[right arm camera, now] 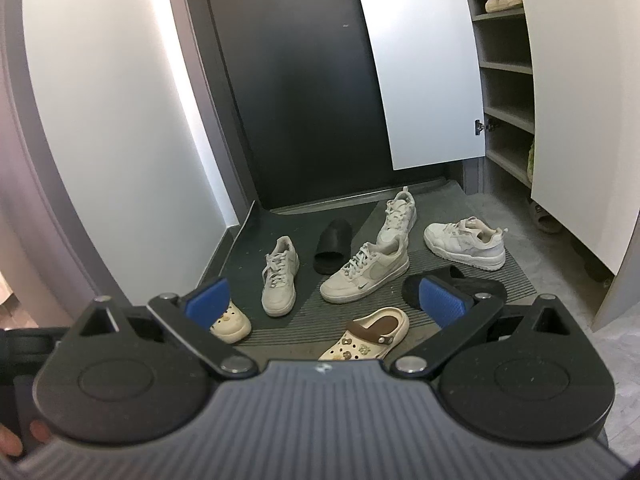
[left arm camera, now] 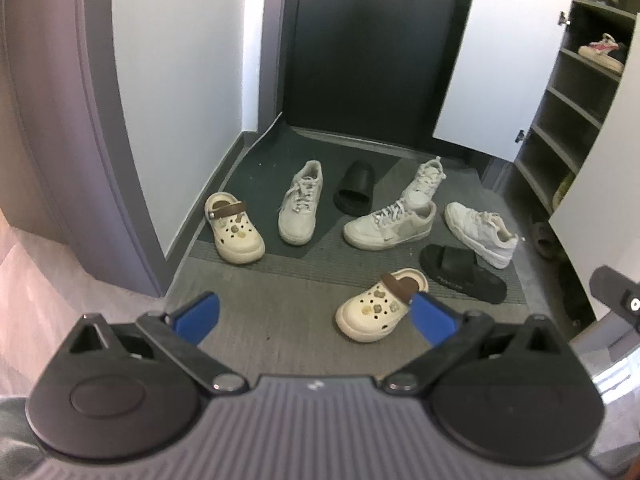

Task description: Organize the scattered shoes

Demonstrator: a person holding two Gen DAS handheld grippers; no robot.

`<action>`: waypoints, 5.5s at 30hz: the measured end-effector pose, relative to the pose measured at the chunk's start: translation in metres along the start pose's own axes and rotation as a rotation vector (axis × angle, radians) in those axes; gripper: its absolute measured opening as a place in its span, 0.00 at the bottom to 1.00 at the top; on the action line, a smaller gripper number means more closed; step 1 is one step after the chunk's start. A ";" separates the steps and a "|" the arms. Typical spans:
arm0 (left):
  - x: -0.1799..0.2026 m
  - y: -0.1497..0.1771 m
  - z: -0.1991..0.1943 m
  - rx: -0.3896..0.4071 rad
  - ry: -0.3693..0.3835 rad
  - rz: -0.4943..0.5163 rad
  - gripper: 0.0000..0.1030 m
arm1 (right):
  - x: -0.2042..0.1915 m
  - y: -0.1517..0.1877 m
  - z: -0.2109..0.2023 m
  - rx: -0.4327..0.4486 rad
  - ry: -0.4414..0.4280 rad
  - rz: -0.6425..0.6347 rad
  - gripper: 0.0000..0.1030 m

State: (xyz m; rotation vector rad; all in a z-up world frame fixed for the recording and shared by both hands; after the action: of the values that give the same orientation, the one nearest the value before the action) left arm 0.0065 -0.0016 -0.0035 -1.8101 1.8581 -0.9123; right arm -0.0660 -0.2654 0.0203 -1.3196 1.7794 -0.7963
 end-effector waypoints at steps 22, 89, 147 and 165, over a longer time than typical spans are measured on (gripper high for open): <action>0.010 0.005 -0.014 0.062 0.003 0.076 1.00 | -0.005 0.003 -0.004 0.023 -0.002 -0.012 1.00; 0.014 0.014 -0.044 0.072 0.075 0.027 1.00 | 0.002 0.018 -0.004 -0.043 0.028 0.021 1.00; 0.039 0.003 0.051 -0.054 0.471 0.686 1.00 | -0.004 -0.024 -0.025 0.127 -0.167 0.404 1.00; 0.082 0.049 0.449 -0.399 0.418 0.714 1.00 | -0.034 -0.023 0.120 -0.087 -0.038 0.710 1.00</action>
State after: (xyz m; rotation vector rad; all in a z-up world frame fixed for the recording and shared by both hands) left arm 0.2682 -0.1654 -0.3430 -0.9940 2.8340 -0.7012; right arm 0.0541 -0.2439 -0.0147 -0.6509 2.0680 -0.2955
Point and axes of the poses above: each gripper's, at about its wrist camera, not at the fingertips, and z roughly the way its jaws point, x to its right, y to its underside, the point moved 1 cm from there along z, roughly the way its jaws point, and after that the axes turned 5 degrees about y, right-handed, at the moved point
